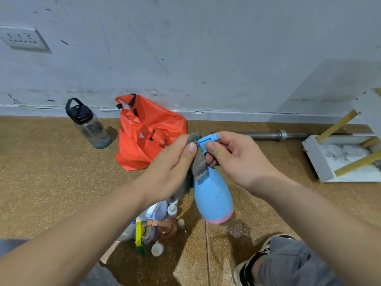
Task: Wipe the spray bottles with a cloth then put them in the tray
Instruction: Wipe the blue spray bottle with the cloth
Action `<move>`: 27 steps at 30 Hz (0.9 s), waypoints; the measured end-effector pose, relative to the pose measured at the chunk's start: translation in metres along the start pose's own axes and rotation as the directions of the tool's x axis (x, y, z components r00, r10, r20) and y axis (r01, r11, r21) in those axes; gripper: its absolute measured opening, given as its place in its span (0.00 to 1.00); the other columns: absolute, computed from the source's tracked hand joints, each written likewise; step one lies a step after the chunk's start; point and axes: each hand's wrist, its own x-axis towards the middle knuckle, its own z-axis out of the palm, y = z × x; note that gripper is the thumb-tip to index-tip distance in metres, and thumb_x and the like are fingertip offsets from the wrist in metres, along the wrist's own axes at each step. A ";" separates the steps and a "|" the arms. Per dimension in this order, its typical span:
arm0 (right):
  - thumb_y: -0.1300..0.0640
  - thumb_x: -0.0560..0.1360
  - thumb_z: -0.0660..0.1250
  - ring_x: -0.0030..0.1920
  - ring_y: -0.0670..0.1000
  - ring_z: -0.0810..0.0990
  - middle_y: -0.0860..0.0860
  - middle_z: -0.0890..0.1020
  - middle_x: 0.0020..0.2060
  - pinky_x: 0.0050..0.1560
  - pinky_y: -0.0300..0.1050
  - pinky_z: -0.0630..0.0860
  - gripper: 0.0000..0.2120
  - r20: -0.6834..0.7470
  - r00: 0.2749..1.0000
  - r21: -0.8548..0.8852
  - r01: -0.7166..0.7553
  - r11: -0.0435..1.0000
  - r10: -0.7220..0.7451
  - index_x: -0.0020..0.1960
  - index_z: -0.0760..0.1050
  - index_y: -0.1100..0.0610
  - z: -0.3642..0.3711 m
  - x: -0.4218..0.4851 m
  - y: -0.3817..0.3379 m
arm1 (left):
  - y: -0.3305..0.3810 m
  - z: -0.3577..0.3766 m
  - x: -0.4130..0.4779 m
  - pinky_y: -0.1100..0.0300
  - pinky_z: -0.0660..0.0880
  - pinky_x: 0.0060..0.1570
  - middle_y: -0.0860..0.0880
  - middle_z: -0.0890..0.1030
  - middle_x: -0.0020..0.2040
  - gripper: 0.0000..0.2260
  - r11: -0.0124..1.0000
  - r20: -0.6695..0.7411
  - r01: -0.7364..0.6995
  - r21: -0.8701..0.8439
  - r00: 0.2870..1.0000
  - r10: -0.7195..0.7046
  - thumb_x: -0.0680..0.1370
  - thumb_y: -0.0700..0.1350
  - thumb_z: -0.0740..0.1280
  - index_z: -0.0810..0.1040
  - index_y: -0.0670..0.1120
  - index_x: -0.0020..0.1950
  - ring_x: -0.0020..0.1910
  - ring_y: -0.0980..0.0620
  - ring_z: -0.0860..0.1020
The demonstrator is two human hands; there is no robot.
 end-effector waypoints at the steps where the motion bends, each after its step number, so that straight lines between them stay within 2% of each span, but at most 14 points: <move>1: 0.61 0.84 0.64 0.39 0.48 0.80 0.53 0.82 0.36 0.49 0.52 0.80 0.09 0.013 1.000 -0.025 0.004 1.000 -0.004 0.48 0.81 0.54 -0.001 0.001 0.002 | -0.001 0.003 -0.002 0.47 0.75 0.49 0.46 0.80 0.48 0.16 0.996 -0.003 0.055 -0.076 0.998 -0.056 0.86 0.54 0.53 0.75 0.45 0.60 0.48 0.48 0.78; 2: 0.62 0.84 0.64 0.39 0.47 0.80 0.53 0.82 0.37 0.47 0.48 0.80 0.09 0.034 0.999 -0.038 0.004 0.999 -0.002 0.48 0.81 0.55 0.000 0.000 0.003 | -0.001 0.008 -0.004 0.48 0.75 0.50 0.47 0.80 0.49 0.16 0.995 -0.008 0.065 -0.080 0.998 -0.066 0.86 0.54 0.53 0.75 0.46 0.61 0.49 0.48 0.78; 4: 0.64 0.84 0.63 0.39 0.44 0.79 0.50 0.83 0.37 0.45 0.42 0.78 0.08 0.089 0.996 -0.040 -0.009 0.999 0.012 0.49 0.79 0.60 0.007 -0.003 0.007 | 0.002 0.017 -0.012 0.52 0.74 0.55 0.49 0.81 0.55 0.17 0.982 -0.068 -0.056 0.178 0.995 0.069 0.86 0.51 0.53 0.76 0.46 0.66 0.54 0.50 0.78; 6: 0.67 0.84 0.60 0.38 0.42 0.77 0.47 0.82 0.35 0.41 0.37 0.75 0.10 0.128 0.991 -0.017 -0.031 0.999 0.033 0.46 0.77 0.62 0.014 -0.007 0.009 | 0.001 0.019 -0.015 0.54 0.72 0.65 0.45 0.80 0.63 0.19 0.861 -0.079 -0.227 0.456 0.953 0.293 0.86 0.48 0.55 0.74 0.41 0.73 0.63 0.48 0.77; 7: 0.68 0.84 0.60 0.38 0.43 0.77 0.50 0.82 0.36 0.42 0.38 0.75 0.10 0.134 0.990 -0.002 -0.036 0.999 0.036 0.47 0.77 0.64 0.016 -0.008 0.009 | -0.001 0.016 -0.014 0.54 0.72 0.67 0.44 0.79 0.66 0.20 0.827 -0.059 -0.279 0.487 0.935 0.350 0.86 0.47 0.55 0.72 0.40 0.75 0.65 0.46 0.77; 9: 0.67 0.84 0.61 0.41 0.48 0.78 0.60 0.82 0.39 0.45 0.45 0.77 0.08 0.120 0.993 0.015 -0.025 1.000 0.023 0.51 0.78 0.67 0.014 -0.006 0.006 | -0.005 0.009 -0.012 0.53 0.75 0.62 0.48 0.81 0.63 0.19 0.893 -0.042 -0.273 0.359 0.951 0.308 0.87 0.48 0.54 0.73 0.43 0.74 0.62 0.49 0.80; 11: 0.64 0.84 0.63 0.38 0.51 0.79 0.58 0.82 0.37 0.46 0.48 0.79 0.08 0.083 0.995 0.016 -0.047 0.999 0.046 0.49 0.79 0.62 0.006 -0.004 0.004 | -0.007 0.006 -0.012 0.51 0.78 0.45 0.52 0.83 0.47 0.16 0.984 -0.080 -0.147 0.101 0.985 0.156 0.87 0.51 0.54 0.77 0.46 0.65 0.46 0.53 0.82; 13: 0.61 0.84 0.63 0.37 0.51 0.81 0.55 0.83 0.35 0.46 0.50 0.80 0.09 0.070 0.995 -0.016 -0.074 0.997 0.075 0.47 0.80 0.57 -0.002 -0.004 0.004 | 0.003 0.010 -0.013 0.53 0.75 0.36 0.49 0.81 0.37 0.16 0.989 -0.061 0.029 -0.146 0.997 -0.038 0.89 0.52 0.54 0.77 0.43 0.54 0.36 0.53 0.78; 17: 0.63 0.84 0.63 0.36 0.49 0.80 0.55 0.83 0.36 0.43 0.43 0.79 0.09 0.094 0.992 -0.078 -0.074 0.994 0.081 0.48 0.79 0.60 -0.003 -0.010 0.008 | 0.014 0.018 -0.007 0.56 0.74 0.41 0.43 0.81 0.39 0.18 0.712 -0.002 0.374 -0.594 0.885 -0.466 0.88 0.50 0.57 0.77 0.39 0.49 0.40 0.48 0.78; 18: 0.64 0.83 0.63 0.36 0.49 0.81 0.57 0.83 0.36 0.42 0.43 0.79 0.09 0.110 0.991 -0.075 -0.067 0.995 0.075 0.47 0.79 0.60 0.001 -0.013 0.009 | 0.017 0.020 -0.009 0.54 0.73 0.42 0.43 0.81 0.39 0.17 0.740 -0.022 0.343 -0.578 0.900 -0.435 0.87 0.52 0.58 0.77 0.41 0.50 0.40 0.46 0.77; 20: 0.65 0.82 0.63 0.40 0.52 0.83 0.59 0.84 0.39 0.44 0.50 0.81 0.07 0.153 0.987 -0.137 -0.022 0.990 0.043 0.47 0.78 0.62 0.009 -0.019 0.009 | 0.023 0.026 -0.018 0.56 0.75 0.45 0.48 0.83 0.41 0.16 0.980 -0.118 0.045 -0.195 0.991 -0.069 0.86 0.53 0.56 0.79 0.45 0.56 0.42 0.48 0.79; 22: 0.66 0.78 0.63 0.40 0.47 0.82 0.52 0.83 0.36 0.44 0.49 0.80 0.06 0.163 0.986 -0.249 0.020 0.968 0.021 0.44 0.77 0.60 0.010 -0.025 0.010 | 0.027 0.030 -0.024 0.56 0.75 0.59 0.50 0.84 0.55 0.16 0.924 -0.054 -0.300 0.238 0.946 0.321 0.87 0.49 0.55 0.79 0.46 0.66 0.56 0.51 0.81; 24: 0.68 0.78 0.62 0.34 0.43 0.76 0.45 0.78 0.30 0.38 0.48 0.77 0.11 0.137 0.989 -0.276 -0.015 0.961 0.055 0.39 0.74 0.59 0.008 -0.028 0.010 | 0.022 0.029 -0.017 0.52 0.74 0.64 0.50 0.81 0.62 0.18 0.907 0.018 -0.335 0.255 0.939 0.342 0.87 0.50 0.55 0.77 0.45 0.70 0.63 0.51 0.79; 27: 0.65 0.83 0.62 0.36 0.50 0.78 0.58 0.80 0.34 0.42 0.54 0.78 0.09 0.052 0.993 -0.120 -0.101 0.988 0.108 0.44 0.76 0.63 0.001 -0.031 0.009 | 0.018 0.021 -0.010 0.48 0.79 0.53 0.47 0.84 0.51 0.17 0.991 0.085 -0.043 -0.125 0.995 0.054 0.88 0.53 0.54 0.78 0.45 0.63 0.50 0.49 0.82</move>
